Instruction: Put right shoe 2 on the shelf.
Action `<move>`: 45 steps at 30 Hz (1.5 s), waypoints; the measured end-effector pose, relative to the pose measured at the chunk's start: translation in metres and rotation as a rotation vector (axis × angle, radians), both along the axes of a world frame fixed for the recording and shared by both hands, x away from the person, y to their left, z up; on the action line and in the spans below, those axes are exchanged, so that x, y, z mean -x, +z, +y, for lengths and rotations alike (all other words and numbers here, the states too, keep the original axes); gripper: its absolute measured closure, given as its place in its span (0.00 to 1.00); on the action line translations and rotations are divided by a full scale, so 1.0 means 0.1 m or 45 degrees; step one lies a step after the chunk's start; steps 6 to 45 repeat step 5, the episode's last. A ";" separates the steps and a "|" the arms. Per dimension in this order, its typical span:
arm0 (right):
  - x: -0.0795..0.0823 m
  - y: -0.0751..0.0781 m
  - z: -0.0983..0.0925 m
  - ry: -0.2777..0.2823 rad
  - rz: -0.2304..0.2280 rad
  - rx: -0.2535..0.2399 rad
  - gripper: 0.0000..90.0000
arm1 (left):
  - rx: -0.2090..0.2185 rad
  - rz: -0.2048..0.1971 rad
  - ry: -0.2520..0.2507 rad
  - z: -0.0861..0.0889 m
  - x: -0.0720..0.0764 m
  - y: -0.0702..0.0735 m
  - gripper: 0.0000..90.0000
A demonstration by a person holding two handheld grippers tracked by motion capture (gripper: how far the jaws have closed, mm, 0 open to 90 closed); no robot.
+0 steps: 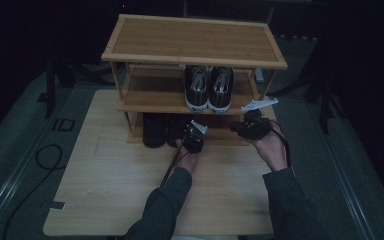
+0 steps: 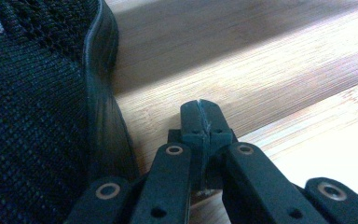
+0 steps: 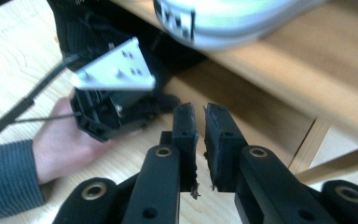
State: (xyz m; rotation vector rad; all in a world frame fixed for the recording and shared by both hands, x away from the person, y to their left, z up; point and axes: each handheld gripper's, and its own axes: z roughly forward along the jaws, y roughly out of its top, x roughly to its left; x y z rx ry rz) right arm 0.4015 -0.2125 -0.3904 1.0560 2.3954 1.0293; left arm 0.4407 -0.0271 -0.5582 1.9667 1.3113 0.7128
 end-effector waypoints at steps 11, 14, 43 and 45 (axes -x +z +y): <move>0.00 -0.24 -0.05 -0.043 0.059 0.011 0.82 | 0.003 -0.003 0.001 0.00 0.00 0.00 1.00; 0.00 -0.24 -0.05 -0.043 0.059 0.011 0.82 | 0.003 -0.003 0.001 0.00 0.00 0.00 1.00; 0.00 -0.24 -0.05 -0.043 0.059 0.011 0.82 | 0.003 -0.003 0.001 0.00 0.00 0.00 1.00; 0.00 -0.24 -0.05 -0.043 0.059 0.011 0.82 | 0.003 -0.003 0.001 0.00 0.00 0.00 1.00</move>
